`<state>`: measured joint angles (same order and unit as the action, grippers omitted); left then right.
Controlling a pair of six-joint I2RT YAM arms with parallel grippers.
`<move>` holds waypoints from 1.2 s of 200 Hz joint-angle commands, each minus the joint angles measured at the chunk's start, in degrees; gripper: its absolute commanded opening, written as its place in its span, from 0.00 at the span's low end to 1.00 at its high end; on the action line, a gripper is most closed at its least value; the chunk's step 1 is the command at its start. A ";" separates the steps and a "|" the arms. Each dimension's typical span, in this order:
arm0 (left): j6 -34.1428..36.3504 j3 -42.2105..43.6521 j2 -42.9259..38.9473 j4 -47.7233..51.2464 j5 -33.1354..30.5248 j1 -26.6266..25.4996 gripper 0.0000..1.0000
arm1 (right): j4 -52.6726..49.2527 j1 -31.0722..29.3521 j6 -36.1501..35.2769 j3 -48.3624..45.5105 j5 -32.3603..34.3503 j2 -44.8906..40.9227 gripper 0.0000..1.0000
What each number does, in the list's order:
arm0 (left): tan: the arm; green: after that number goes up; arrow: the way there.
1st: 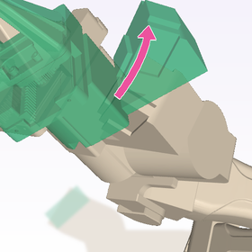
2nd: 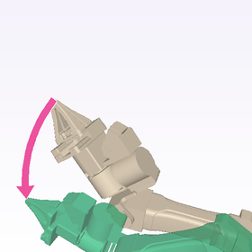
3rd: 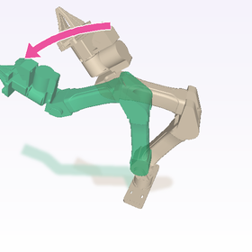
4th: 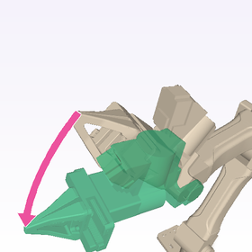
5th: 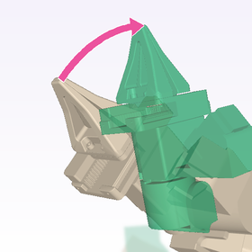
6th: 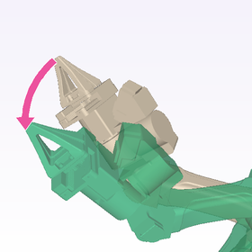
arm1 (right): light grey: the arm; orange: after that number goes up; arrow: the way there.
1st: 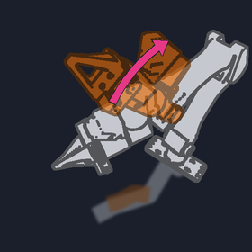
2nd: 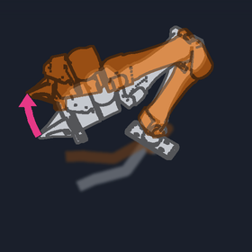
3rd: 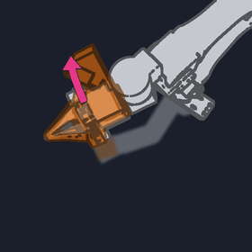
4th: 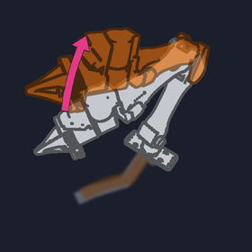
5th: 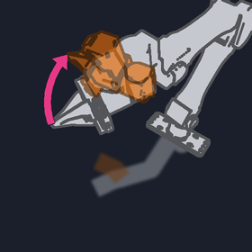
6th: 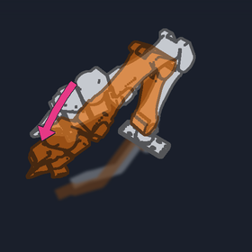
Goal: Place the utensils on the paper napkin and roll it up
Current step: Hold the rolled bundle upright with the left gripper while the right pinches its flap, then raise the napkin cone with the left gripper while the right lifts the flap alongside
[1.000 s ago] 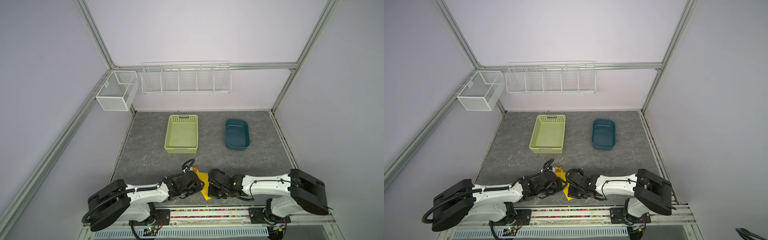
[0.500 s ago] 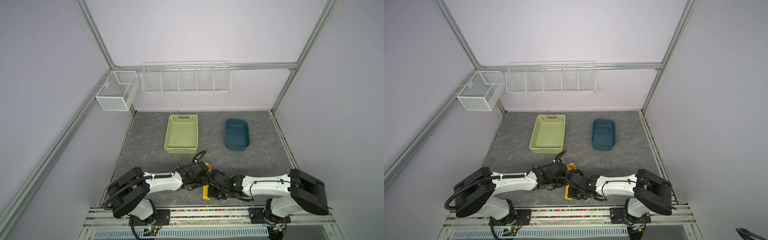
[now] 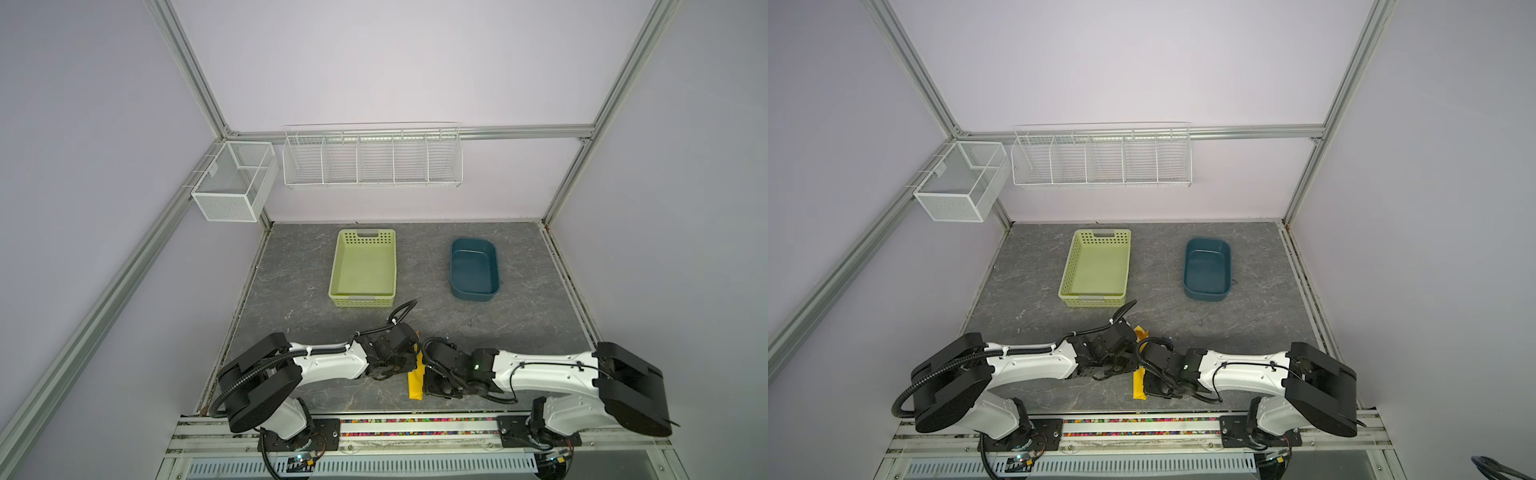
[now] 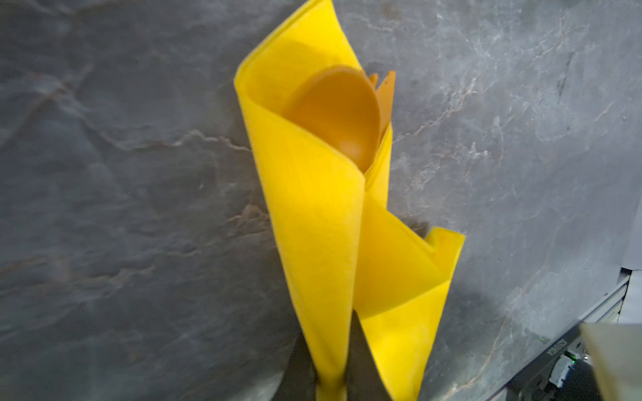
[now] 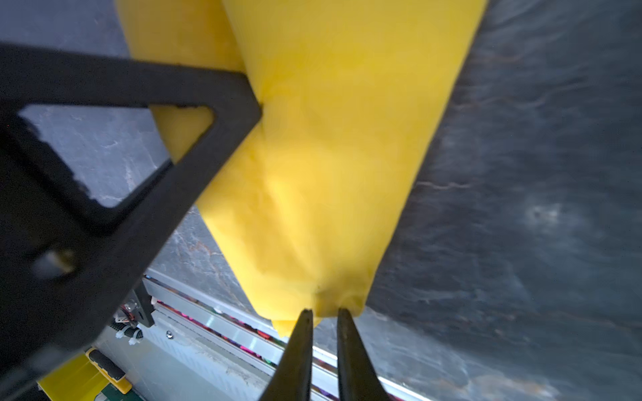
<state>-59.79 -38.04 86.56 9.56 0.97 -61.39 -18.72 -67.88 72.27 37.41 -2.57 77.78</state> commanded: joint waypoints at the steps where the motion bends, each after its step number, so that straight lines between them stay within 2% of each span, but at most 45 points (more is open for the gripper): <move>1: 2.73 -0.27 -1.30 6.00 -3.01 0.28 0.10 | -4.33 1.45 -2.43 -0.46 1.63 -4.23 0.23; 84: 12.28 -2.24 -20.07 4.95 -10.94 1.17 0.05 | -9.82 6.17 -11.25 -0.30 6.45 -24.09 0.34; 109: 16.06 -2.51 -27.32 1.95 -12.17 1.25 0.04 | -6.14 6.19 -15.33 -0.78 6.99 -30.38 0.43; 136: 20.63 -4.53 -33.38 -1.47 -10.77 1.27 0.04 | 3.11 6.18 -22.42 -0.74 2.62 -35.28 0.58; 155: 23.70 -6.16 -35.89 -4.52 -9.10 1.27 0.03 | 7.32 6.18 -26.47 0.98 0.65 -36.40 0.76; 194: 29.10 -12.22 -35.66 -6.89 -3.71 1.27 0.02 | 13.25 6.09 -33.71 5.23 -1.12 -34.85 0.93; 240: 31.68 -16.08 -34.50 -10.06 1.67 1.27 0.02 | 18.43 6.10 -35.83 9.46 -4.47 -32.01 0.93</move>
<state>-31.68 -51.57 51.33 2.33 -1.17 -60.38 -6.09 -61.95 39.72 44.71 -4.03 44.88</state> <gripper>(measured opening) 0.062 0.931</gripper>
